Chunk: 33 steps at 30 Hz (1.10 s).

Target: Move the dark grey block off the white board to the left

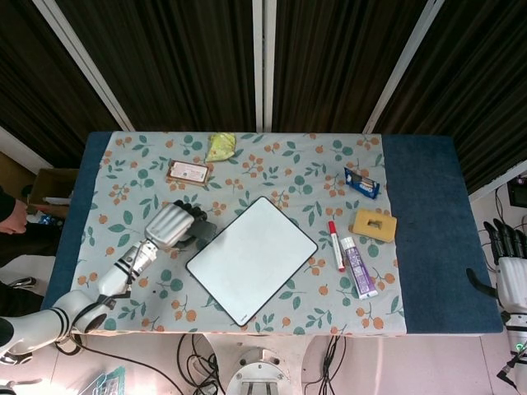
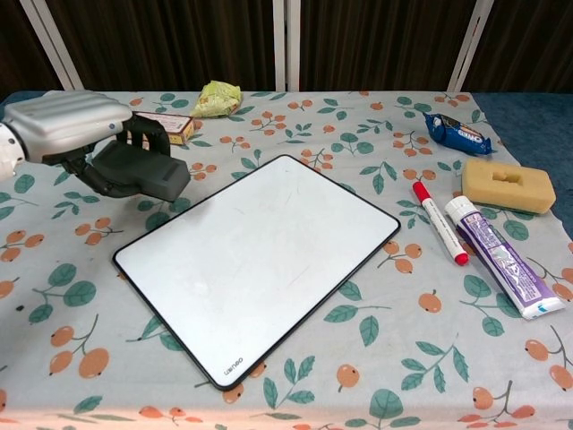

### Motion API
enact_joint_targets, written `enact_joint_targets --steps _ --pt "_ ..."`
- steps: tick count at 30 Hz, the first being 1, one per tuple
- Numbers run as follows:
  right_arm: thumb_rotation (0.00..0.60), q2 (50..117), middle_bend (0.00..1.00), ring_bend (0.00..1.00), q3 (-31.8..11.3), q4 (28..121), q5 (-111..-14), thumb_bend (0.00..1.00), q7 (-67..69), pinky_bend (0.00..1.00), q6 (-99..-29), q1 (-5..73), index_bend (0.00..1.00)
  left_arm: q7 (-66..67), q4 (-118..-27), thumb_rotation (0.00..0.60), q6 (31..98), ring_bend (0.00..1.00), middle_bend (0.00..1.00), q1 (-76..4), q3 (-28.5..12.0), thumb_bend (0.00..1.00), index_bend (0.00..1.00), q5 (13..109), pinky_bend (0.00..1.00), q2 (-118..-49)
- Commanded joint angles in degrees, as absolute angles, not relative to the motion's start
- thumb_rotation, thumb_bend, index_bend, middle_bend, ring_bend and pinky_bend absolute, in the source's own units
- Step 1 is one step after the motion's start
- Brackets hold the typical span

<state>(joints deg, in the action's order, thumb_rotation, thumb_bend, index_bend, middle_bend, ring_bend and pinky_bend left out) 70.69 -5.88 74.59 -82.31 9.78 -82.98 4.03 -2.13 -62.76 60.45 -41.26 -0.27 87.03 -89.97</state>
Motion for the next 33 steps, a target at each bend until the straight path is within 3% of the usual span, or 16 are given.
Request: enact_joint_targets --steps 1,6,9,11,13,14,15,26,33 --pt "0.6 70.38 0.0 0.0 -5.82 74.96 -82.2 0.19 9.39 0.0 -82.85 3.98 0.0 -7.08 -54.37 0.6 57.45 0.57 0.7 -41.03 -2.08 0.39 0.78 83.89 0.67 -93.66" --pt "0.6 70.37 0.0 0.0 -5.79 75.43 -82.01 0.19 9.0 0.0 -82.48 4.08 0.0 -9.77 -47.78 0.6 56.51 0.55 0.69 -40.53 -2.3 0.39 0.76 83.17 0.65 -96.77" --pt "0.6 70.33 0.0 0.0 -5.74 75.57 -82.02 0.19 8.75 0.0 -82.37 4.14 0.0 -10.84 -46.04 0.6 56.55 0.51 0.63 -40.38 -1.86 0.38 0.69 83.8 0.62 -97.58" --pt "0.6 70.27 0.0 0.0 -5.84 75.63 -81.92 0.19 8.71 0.0 -82.43 4.15 0.0 -11.76 -45.84 0.6 54.63 0.37 0.45 -40.4 -1.39 0.37 0.45 83.62 0.51 -97.41" --pt "0.6 70.17 0.0 0.0 -5.93 75.69 -81.87 0.19 8.74 0.0 -82.56 4.13 0.0 -12.44 -47.4 0.6 52.44 0.16 0.17 -40.59 -1.54 0.34 0.15 82.79 0.32 -96.33" --pt "0.6 70.14 0.0 0.0 -5.96 75.72 -81.88 0.19 8.77 0.0 -82.63 4.11 0.0 -12.67 -47.91 0.6 52.83 0.08 0.06 -40.47 -1.91 0.31 0.05 82.57 0.25 -96.16" --pt "0.6 70.13 0.0 0.0 -5.99 75.74 -81.89 0.19 8.8 0.0 -82.72 4.09 0.0 -12.79 -48.25 0.6 53.22 0.04 0.01 -40.33 -2.1 0.29 0.02 82.53 0.22 -96.0" --pt "0.6 70.23 0.0 0.0 -5.93 75.62 -82.19 0.19 9.18 0.0 -82.97 4.1 0.0 -9.83 -54.74 0.6 56.68 0.02 0.0 -38.63 -2.46 0.12 0.01 83.03 0.2 -91.21" --pt "0.6 69.64 0.0 0.0 -6.0 75.67 -82.26 0.19 9.9 0.0 -83.73 3.69 0.0 -4.96 -67.39 0.6 65.91 0.02 0.0 -33.33 -2.7 0.02 0.01 83.26 0.18 -82.37"
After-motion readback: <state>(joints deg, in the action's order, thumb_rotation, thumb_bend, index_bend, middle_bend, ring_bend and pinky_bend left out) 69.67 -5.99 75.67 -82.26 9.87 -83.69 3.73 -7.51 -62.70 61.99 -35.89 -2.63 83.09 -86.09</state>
